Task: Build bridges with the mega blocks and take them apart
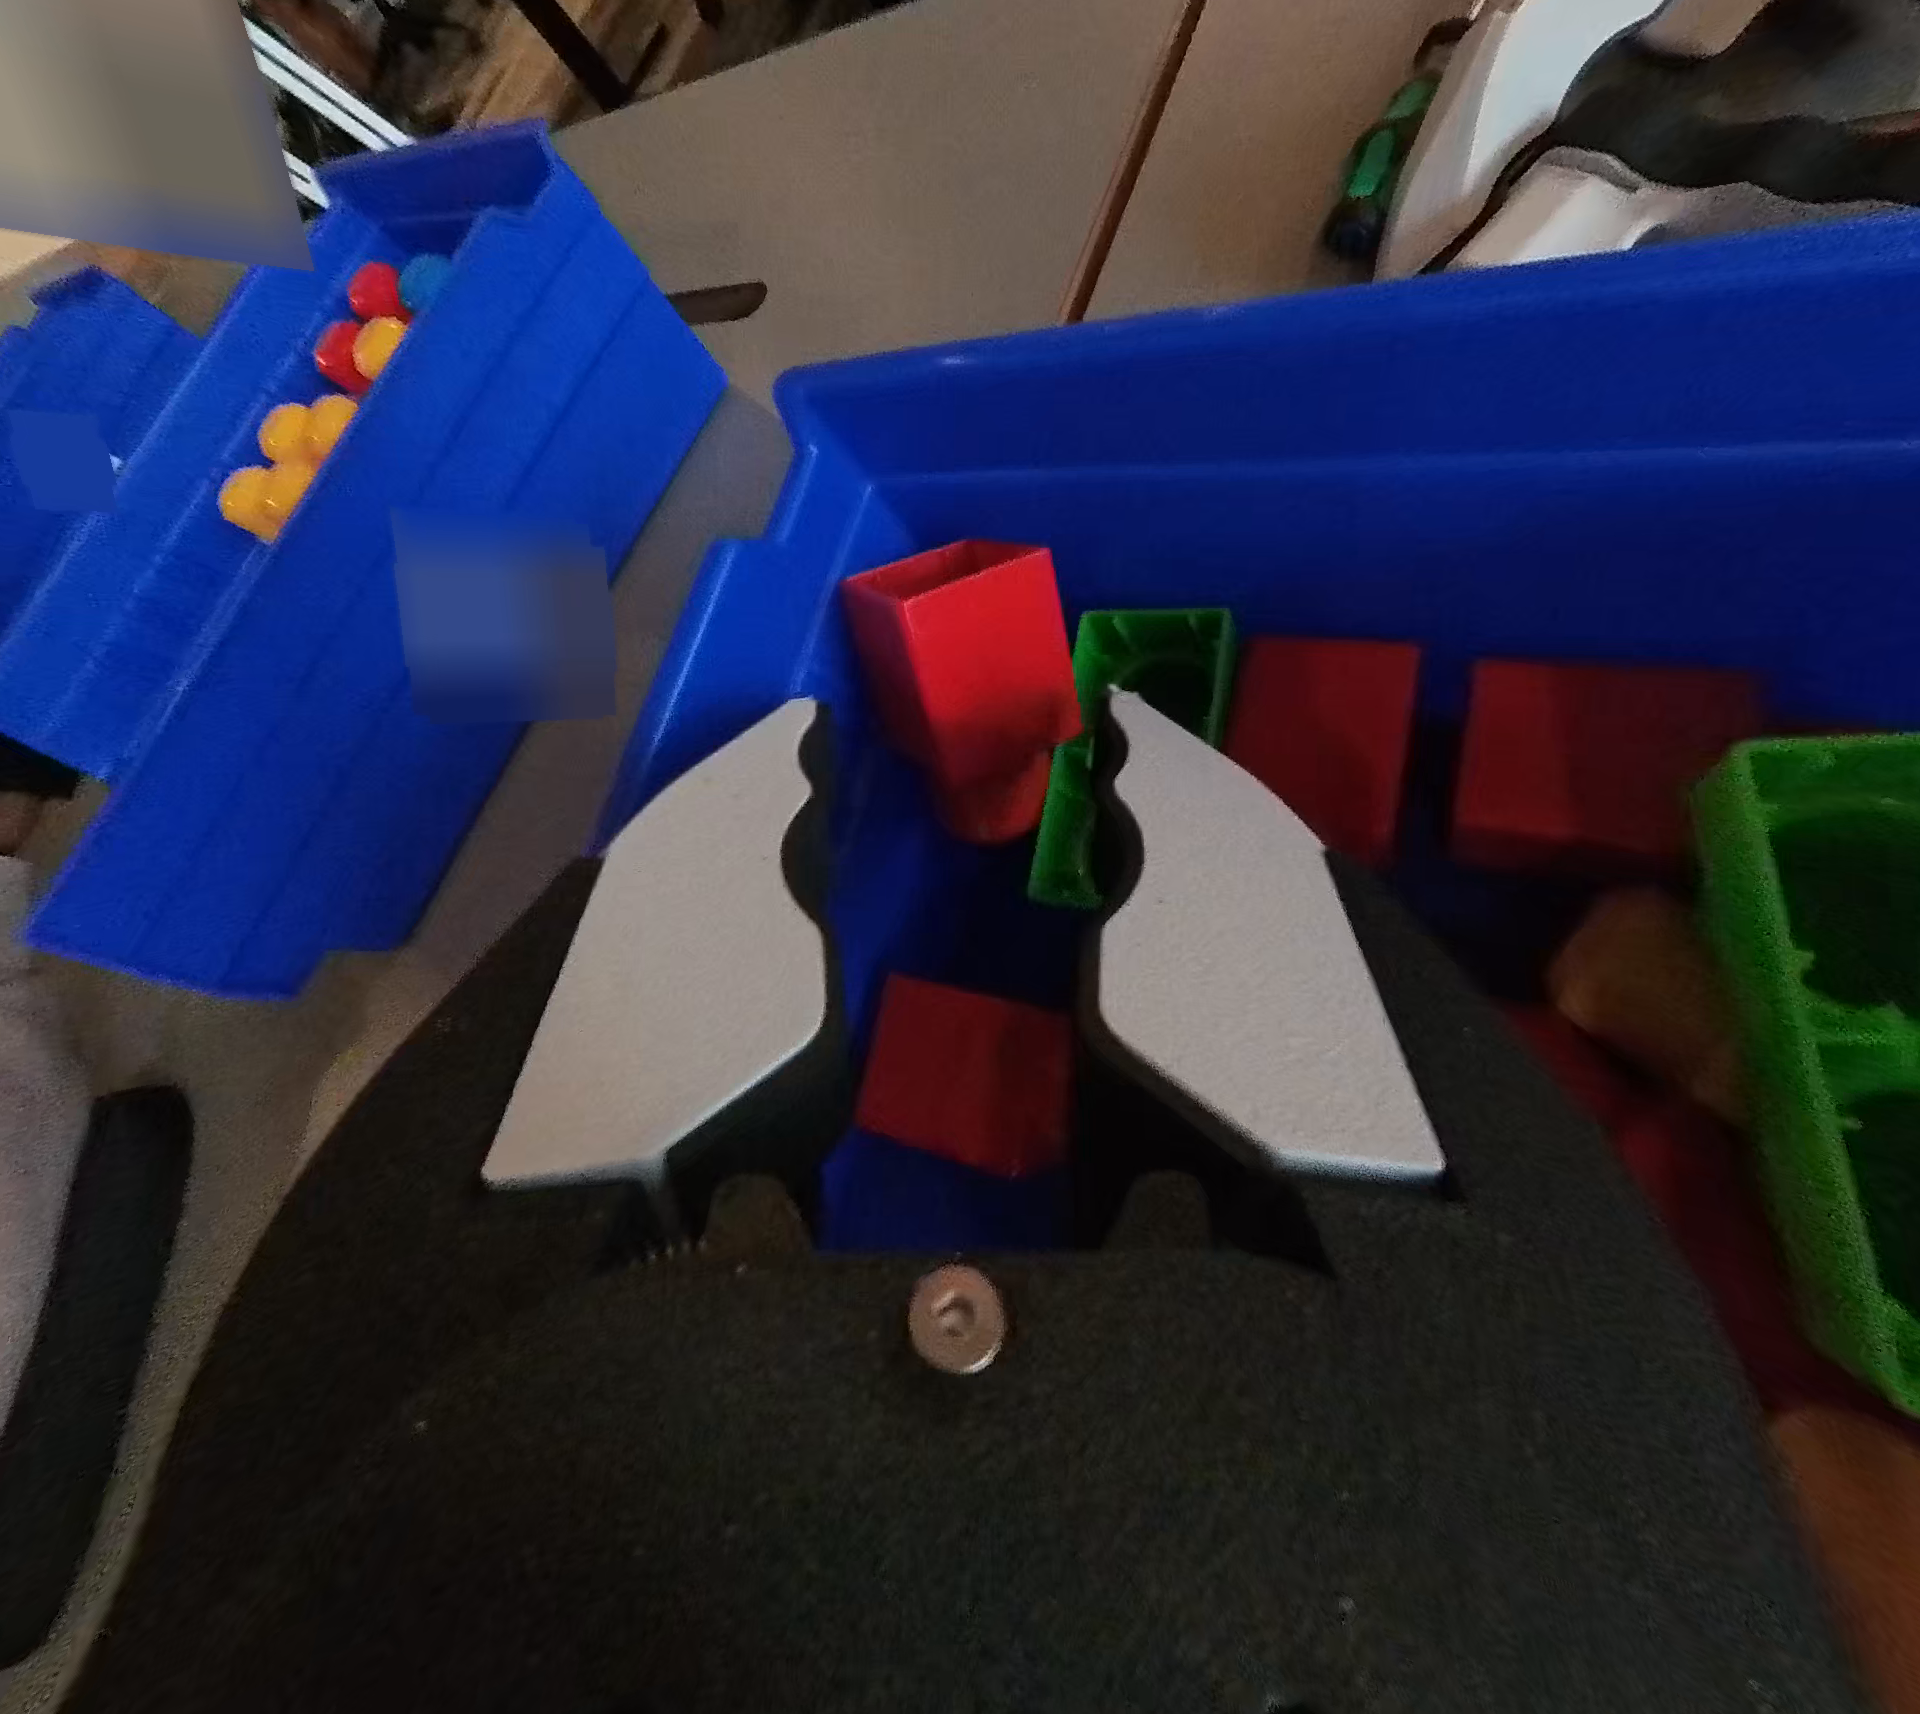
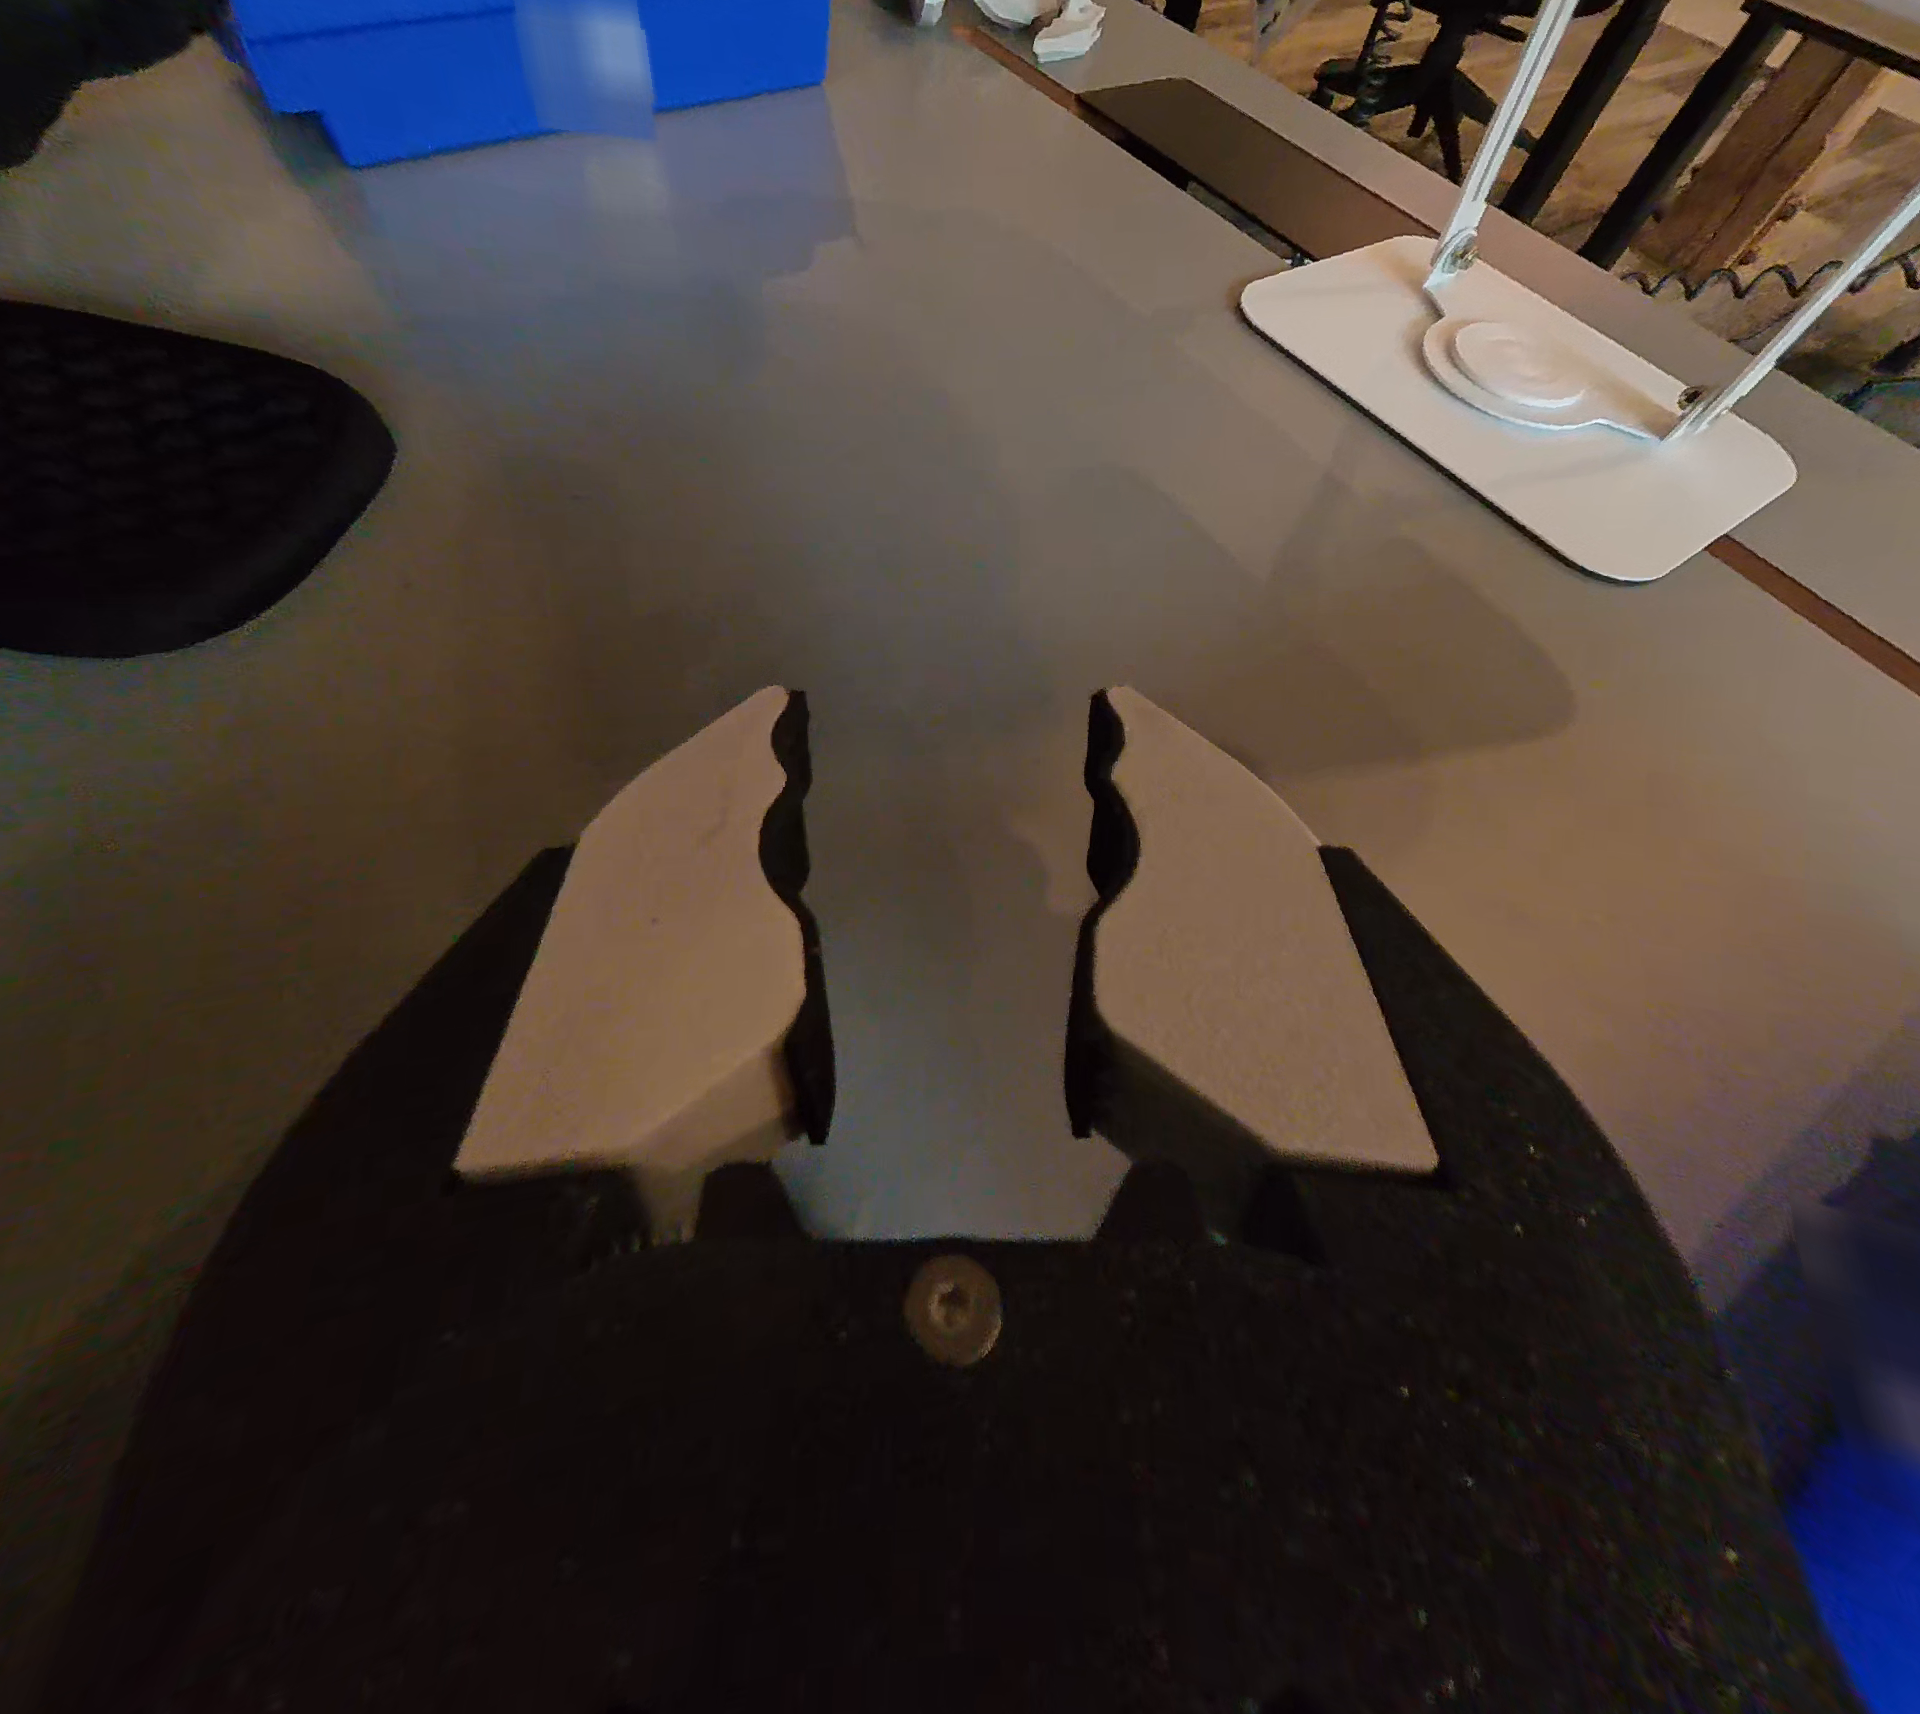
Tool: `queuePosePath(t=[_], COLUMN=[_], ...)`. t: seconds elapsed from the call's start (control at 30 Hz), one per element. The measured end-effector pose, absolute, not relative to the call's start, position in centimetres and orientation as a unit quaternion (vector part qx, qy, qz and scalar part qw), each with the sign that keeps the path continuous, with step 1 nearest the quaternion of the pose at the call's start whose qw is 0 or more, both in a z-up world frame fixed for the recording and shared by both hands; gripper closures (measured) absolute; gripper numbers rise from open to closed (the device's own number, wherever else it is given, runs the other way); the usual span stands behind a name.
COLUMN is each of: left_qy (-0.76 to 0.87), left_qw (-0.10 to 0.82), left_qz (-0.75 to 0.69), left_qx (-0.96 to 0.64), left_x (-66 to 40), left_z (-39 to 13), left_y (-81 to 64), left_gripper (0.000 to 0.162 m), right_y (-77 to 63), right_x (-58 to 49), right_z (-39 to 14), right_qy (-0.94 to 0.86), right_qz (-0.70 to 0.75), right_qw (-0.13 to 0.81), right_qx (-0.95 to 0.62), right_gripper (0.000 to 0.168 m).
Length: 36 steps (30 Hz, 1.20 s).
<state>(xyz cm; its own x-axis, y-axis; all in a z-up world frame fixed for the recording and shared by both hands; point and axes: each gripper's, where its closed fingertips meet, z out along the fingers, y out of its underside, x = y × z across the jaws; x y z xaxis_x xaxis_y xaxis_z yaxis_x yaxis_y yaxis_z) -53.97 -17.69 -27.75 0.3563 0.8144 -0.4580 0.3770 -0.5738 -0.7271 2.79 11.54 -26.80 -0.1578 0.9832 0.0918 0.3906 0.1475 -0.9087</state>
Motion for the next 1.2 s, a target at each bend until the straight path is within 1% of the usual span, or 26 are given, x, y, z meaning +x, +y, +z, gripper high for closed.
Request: queuePosePath(t=[0.07,0.17,0.33,0.43,0.53,0.67,0.7,0.73,0.8,1.0,1.2], left_qy=[-0.392,-0.395,-0.393,-0.4,-0.402,-0.411,-0.412,-0.412,-0.405,-0.401,-0.371], left_qw=[0.258,0.263,0.265,0.256,0.245,0.232,0.228,0.224,0.221,0.265,0.339], left_qz=[0.407,0.409,0.443,0.431,0.431,0.436,0.44,0.449,0.452,0.431,0.415], left_qx=[-0.784,-0.779,-0.761,-0.767,-0.77,-0.767,-0.765,-0.761,-0.764,-0.764,-0.758], left_x=[-54.3,-54.7,-55.4,-55.3,-55.4,-55.7,-55.7,-55.8,-55.6,-54.3,-51.5], left_z=[-28.5,-28.9,-28.4,-29.1,-29.6,-29.6,-29.5,-29.2,-29.0,-28.4,-25.4], left_y=[-17.6,-17.3,-17.0,-16.9,-17.2,-17.4,-17.6,-17.8,-17.7,-17.6,-17.0], left_gripper=[0.11,0.108,0.11,0.107,0.111,0.111,0.114,0.122,0.122,0.123,0.123], right_y=[11.6,11.8,11.7,11.9,11.9,11.9,11.9,11.9,11.9,11.8,11.7], right_x=[2.9,2.9,3.0,3.0,3.0,3.2,3.2,3.2,3.2,3.1,3.1], right_z=[-26.7,-26.9,-27.2,-27.2,-27.2,-27.4,-27.4,-27.5,-27.4,-27.5,-27.8], right_qy=[-0.652,-0.655,-0.659,-0.655,-0.655,-0.659,-0.659,-0.659,-0.657,-0.658,-0.664], right_qz=[0.391,0.384,0.381,0.38,0.379,0.373,0.373,0.374,0.376,0.377,0.372], right_qw=[0.38,0.381,0.377,0.379,0.38,0.38,0.38,0.379,0.378,0.377,0.373], right_qx=[-0.526,-0.528,-0.528,-0.532,-0.532,-0.53,-0.531,-0.532,-0.533,-0.532,-0.532], right_gripper=[0.117,0.117,0.117,0.117,0.118,0.118,0.118,0.118,0.118,0.118,0.118])
